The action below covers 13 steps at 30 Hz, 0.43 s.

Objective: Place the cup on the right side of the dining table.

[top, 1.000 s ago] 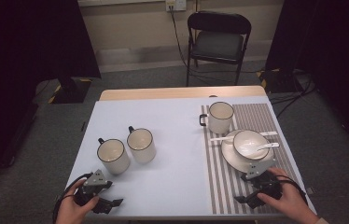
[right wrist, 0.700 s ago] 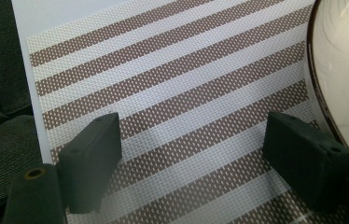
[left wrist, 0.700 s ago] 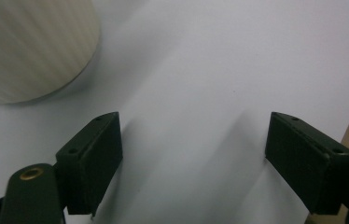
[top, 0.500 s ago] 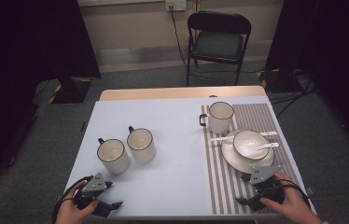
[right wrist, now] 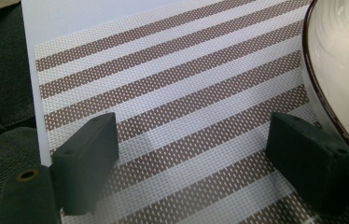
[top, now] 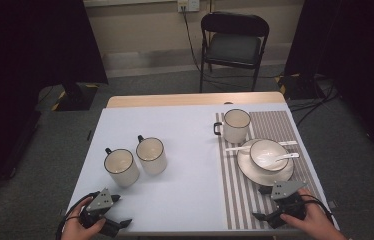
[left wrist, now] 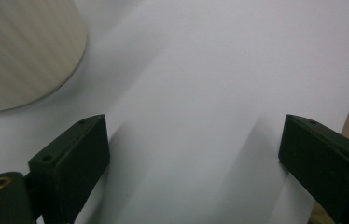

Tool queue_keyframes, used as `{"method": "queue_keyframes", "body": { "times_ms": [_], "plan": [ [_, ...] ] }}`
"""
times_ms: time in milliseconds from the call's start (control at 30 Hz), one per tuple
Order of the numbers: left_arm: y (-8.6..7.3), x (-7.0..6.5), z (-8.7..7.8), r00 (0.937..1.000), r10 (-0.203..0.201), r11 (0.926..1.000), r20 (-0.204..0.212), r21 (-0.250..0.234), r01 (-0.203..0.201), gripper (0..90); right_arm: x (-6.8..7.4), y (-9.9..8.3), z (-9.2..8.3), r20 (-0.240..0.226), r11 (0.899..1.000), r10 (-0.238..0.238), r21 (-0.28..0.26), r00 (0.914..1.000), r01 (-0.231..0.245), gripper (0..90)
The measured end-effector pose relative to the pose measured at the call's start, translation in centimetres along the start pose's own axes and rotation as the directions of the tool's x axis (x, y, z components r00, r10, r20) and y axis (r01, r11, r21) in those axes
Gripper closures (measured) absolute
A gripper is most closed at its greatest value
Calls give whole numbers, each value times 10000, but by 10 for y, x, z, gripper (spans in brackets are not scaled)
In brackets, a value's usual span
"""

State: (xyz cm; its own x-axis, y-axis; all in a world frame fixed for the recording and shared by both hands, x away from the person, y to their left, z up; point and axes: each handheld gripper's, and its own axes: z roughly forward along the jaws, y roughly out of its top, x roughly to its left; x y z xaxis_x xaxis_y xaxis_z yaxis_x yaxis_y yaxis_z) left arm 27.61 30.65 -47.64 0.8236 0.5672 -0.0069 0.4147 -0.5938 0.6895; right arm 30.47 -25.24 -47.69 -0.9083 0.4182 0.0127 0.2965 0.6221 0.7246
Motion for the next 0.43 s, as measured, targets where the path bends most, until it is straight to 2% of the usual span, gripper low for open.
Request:
{"method": "queue_keyframes", "body": {
  "times_ms": [100,333,400,433],
  "plan": [
    [-1,0,0,10000,-8,9999,16,-126,8,77,0,0,0,12,10000,1,22,10000,-1,159],
    [-1,-1,1,10000,-24,10000,-17,-40,24,60,0,0,0,12,10000,43,2,10000,-43,154],
    [-1,-2,3,9999,74,10000,153,-51,-73,32,0,0,0,9,10000,46,-4,10000,-46,154],
    [0,-3,4,9998,153,9999,104,6,-153,0,0,0,1,6,10000,29,-11,10000,-29,153]
  ]
}}
